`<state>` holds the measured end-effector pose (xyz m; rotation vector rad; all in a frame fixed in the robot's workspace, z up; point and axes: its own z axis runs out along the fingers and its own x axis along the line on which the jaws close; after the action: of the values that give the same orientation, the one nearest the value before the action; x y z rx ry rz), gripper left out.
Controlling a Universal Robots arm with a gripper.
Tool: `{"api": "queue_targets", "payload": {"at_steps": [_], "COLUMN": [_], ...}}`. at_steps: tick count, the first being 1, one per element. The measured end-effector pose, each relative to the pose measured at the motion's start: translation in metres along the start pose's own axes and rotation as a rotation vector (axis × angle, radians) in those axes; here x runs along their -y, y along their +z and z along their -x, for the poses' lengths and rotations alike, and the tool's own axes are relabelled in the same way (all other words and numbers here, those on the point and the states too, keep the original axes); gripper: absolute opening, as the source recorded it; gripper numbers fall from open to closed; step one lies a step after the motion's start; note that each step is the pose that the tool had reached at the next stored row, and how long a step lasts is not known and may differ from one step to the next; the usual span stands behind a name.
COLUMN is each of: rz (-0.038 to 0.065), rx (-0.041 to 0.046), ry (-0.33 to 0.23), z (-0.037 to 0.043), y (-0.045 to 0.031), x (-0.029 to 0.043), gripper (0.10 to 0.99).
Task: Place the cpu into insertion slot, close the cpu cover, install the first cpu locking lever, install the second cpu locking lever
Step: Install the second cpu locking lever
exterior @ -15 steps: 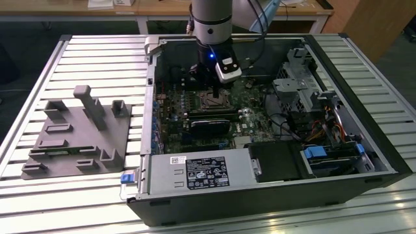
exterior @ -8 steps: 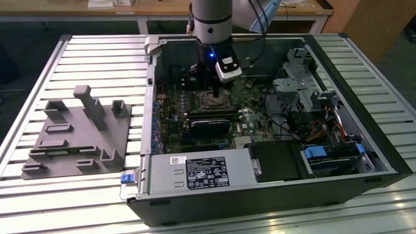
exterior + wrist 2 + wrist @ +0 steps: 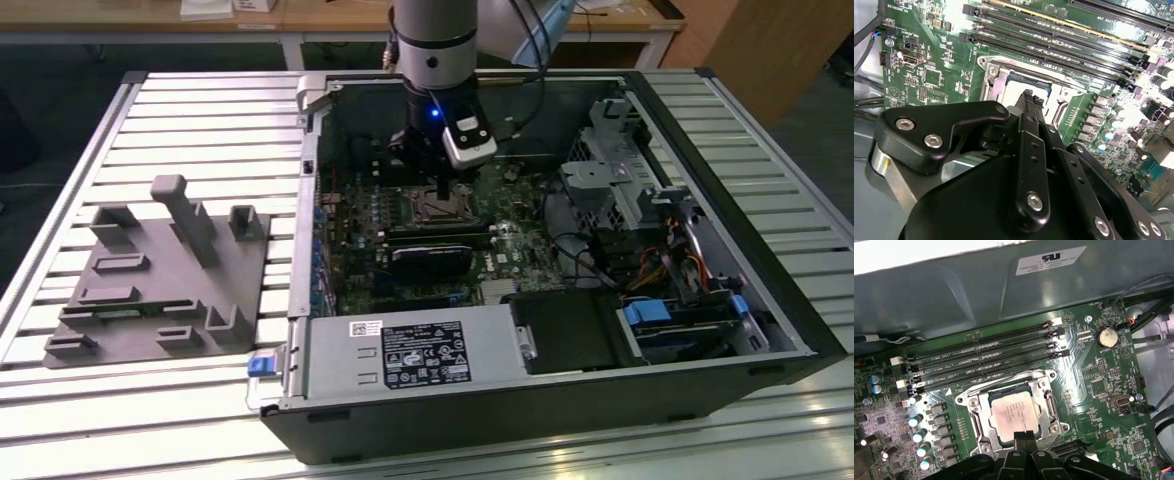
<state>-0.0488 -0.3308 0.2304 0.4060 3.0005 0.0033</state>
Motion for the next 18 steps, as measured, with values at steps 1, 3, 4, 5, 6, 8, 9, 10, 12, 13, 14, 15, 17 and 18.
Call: {"api": "queue_targets", "payload": {"at_steps": [1, 3, 4, 5, 6, 8, 9, 10, 12, 13, 14, 15, 17, 18], "rz": [0.000, 0.000, 0.000, 0.000, 0.000, 0.000, 0.000, 0.000, 0.000, 0.000, 0.000, 0.000, 0.001, 0.002], "rx": [0.0000, 0.0001, 0.0001, 0.0001, 0.0001, 0.0002, 0.0001, 0.0001, 0.0001, 0.0001, 0.0001, 0.0001, 0.0000, -0.0001], "ry": [0.000, 0.000, 0.000, 0.000, 0.000, 0.000, 0.000, 0.000, 0.000, 0.000, 0.000, 0.000, 0.000, 0.000], "z": [0.0003, 0.0009, 0.0014, 0.0017, 0.0021, 0.0028, 0.0031, 0.0034, 0.0039, 0.0042, 0.0044, 0.0047, 0.0053, 0.0057], "y": [0.0000, 0.0001, 0.0001, 0.0002, 0.0002, 0.0003, 0.0003, 0.0003, 0.0002, 0.0000, -0.0007, -0.0019, -0.0048, -0.0061], "x": [0.0008, 0.0029, 0.0042, 0.0056, 0.0069, 0.0092, 0.0104, 0.0114, 0.0131, 0.0139, 0.0144, 0.0150, 0.0159, 0.0167], "gripper": [0.106, 0.106, 0.106, 0.106, 0.106, 0.106, 0.106, 0.106, 0.106, 0.106, 0.106, 0.106, 0.106, 0.106]}}
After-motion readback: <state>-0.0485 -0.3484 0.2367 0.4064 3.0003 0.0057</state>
